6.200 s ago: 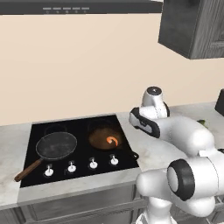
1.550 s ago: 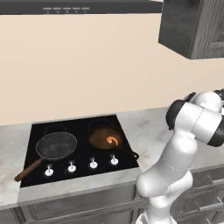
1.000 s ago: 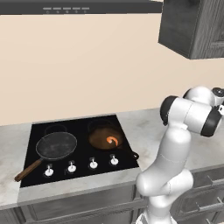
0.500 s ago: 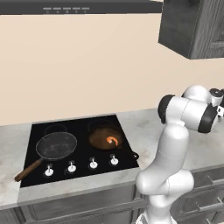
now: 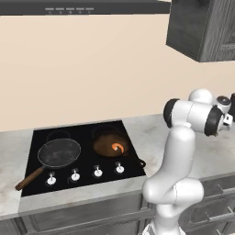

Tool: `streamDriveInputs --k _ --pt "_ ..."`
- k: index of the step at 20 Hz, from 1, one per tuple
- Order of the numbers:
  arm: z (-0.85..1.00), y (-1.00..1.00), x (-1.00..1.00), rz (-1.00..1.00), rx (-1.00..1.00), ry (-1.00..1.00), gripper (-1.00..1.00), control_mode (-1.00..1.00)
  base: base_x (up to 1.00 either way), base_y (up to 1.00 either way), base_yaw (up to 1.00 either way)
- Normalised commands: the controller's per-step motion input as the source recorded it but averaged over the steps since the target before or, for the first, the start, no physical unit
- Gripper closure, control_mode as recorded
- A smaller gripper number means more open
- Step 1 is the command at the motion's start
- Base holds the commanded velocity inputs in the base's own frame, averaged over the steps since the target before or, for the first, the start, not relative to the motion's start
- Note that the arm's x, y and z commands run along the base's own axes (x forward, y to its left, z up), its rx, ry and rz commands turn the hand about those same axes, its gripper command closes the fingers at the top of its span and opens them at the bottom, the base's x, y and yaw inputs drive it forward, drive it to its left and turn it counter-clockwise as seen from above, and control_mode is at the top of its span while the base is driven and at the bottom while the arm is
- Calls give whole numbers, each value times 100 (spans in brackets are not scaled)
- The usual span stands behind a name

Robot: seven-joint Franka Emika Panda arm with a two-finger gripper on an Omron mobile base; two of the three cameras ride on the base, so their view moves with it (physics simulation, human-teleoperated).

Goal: Place both pans onto different burners. Then place the broccoli and the shrimp on different pans.

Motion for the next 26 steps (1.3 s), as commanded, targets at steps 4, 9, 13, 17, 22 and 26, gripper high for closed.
streamDriveInputs --k 4,9,13,17,22,26 --pt "-14 -22 11 0 0 0 -100 -100 0 0 0" --pt "-11 -5 8 0 0 0 -100 -100 0 0 0" --pt "-10 0 6 0 0 2 -100 -100 0 0 0" --pt "-12 0 9 0 0 3 -100 -100 0 0 0" --pt "-11 0 20 0 0 3 -100 -100 0 0 0" --pt "-18 0 14 0 0 3 -100 -100 0 0 0"
